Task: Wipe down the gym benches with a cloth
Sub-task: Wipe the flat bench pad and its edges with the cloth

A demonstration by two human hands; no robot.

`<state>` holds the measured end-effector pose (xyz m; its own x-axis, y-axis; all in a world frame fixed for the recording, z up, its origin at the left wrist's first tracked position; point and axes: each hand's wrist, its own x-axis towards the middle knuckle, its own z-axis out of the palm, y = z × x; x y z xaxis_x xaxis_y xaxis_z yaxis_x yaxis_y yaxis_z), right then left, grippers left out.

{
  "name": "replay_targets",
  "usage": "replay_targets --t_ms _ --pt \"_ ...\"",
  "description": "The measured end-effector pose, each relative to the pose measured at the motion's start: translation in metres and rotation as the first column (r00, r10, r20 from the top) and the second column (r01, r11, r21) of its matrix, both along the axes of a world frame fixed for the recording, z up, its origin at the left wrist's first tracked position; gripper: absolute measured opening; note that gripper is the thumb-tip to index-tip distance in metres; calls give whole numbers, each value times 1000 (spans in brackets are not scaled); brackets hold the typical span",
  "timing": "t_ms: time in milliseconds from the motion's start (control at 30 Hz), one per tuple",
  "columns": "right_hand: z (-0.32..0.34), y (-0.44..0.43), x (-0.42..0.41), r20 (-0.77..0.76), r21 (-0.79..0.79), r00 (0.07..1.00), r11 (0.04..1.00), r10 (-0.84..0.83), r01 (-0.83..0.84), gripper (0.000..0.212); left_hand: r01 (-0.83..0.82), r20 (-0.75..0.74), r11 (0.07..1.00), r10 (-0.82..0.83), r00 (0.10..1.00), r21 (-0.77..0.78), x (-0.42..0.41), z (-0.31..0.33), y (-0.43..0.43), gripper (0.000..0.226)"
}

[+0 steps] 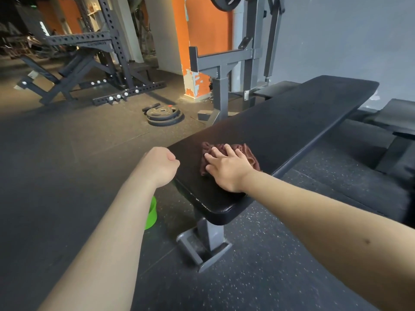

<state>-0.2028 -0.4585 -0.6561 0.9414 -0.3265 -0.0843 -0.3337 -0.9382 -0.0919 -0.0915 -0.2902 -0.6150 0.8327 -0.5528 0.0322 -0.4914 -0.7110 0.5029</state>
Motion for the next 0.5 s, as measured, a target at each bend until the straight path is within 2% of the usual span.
replay_targets --t_ms 100,167,233,333,500 --pt "-5 36 -25 115 -28 980 987 163 -161 54 -32 -31 999 32 999 -9 4 2 2 21" --pt "-5 57 -50 126 -11 961 969 248 -249 54 -63 -65 998 62 996 -17 8 1 2 40" --pt "-5 70 -69 116 -8 946 953 302 -303 54 -85 -83 996 84 993 -19 11 0 0 49" --pt "-3 72 -70 105 17 945 949 311 -314 53 -108 -90 994 106 990 -21 15 -3 -1 49" --pt "7 63 -15 39 56 951 950 307 -308 55 -199 -151 978 189 970 -55 34 -10 9 51"
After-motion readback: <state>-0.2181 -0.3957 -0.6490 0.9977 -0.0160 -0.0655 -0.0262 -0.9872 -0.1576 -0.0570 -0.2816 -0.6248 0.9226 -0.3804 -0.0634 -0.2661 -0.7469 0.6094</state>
